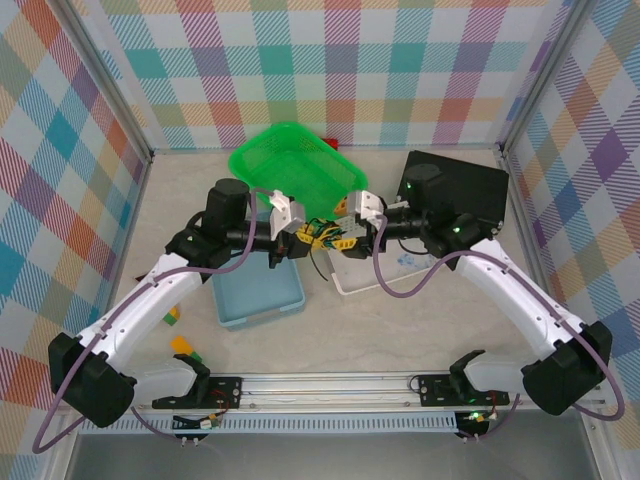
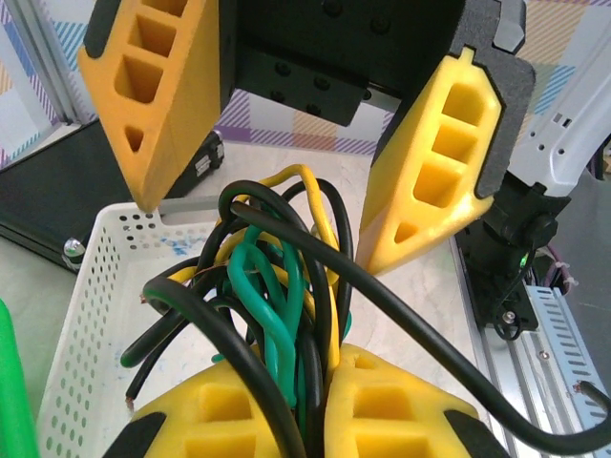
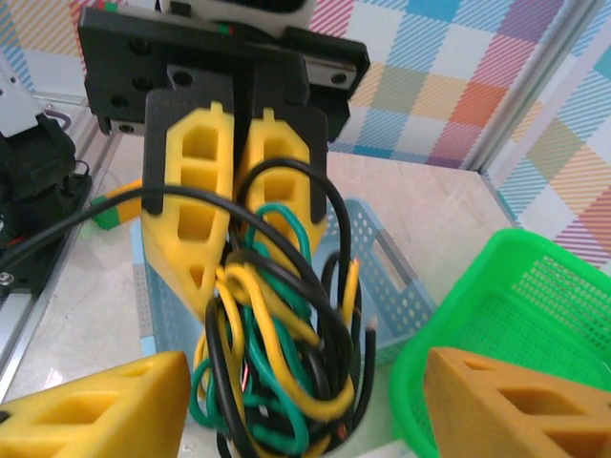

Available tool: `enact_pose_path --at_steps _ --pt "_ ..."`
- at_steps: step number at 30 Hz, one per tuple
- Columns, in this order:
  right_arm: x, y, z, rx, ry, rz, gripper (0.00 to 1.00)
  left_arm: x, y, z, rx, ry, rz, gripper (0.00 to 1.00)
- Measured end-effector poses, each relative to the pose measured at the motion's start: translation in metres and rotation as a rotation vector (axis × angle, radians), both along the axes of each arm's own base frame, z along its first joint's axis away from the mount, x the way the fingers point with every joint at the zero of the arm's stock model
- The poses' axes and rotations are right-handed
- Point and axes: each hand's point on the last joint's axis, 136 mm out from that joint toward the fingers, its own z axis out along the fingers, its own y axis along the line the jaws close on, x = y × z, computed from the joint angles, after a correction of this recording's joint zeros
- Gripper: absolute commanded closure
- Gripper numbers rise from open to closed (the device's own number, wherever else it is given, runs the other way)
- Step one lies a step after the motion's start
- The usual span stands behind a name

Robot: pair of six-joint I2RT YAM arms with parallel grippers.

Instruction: Untangle the cables

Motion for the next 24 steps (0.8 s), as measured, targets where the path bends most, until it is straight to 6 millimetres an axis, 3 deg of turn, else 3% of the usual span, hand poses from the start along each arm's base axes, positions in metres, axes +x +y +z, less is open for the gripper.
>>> enact_pose_path --at_steps 5,6,7,10,13,15,24 --pt "-0.003 0.006 -0.004 -0.006 0.005 0.020 0.59 0.000 -0.001 0.001 -0.002 -0.013 0.000 0.98" --pt "-0.002 0.006 -0.003 -0.006 -0.001 0.016 0.67 0.000 -0.001 0.001 -0.002 -0.013 0.000 0.96" --pt "-0.001 0.006 -0.002 -0.004 -0.009 0.013 0.81 0.000 -0.001 0.002 -0.003 -0.014 0.001 0.91" --pt "0.001 0.006 -0.003 0.002 -0.032 0.001 1.00 0.005 0.000 0.002 0.003 -0.025 0.025 0.70" --pt "0.004 0.003 -0.008 -0.002 -0.063 -0.020 1.00 0.007 0.000 0.001 0.007 -0.028 0.035 0.49" --pt "0.007 0.001 -0.014 -0.019 -0.101 -0.040 1.00 0.006 0.002 0.001 0.013 -0.028 0.045 0.41" --pt "0.024 -0.017 -0.046 -0.145 -0.365 -0.119 1.00 -0.018 0.019 0.002 0.076 0.024 0.052 0.36"
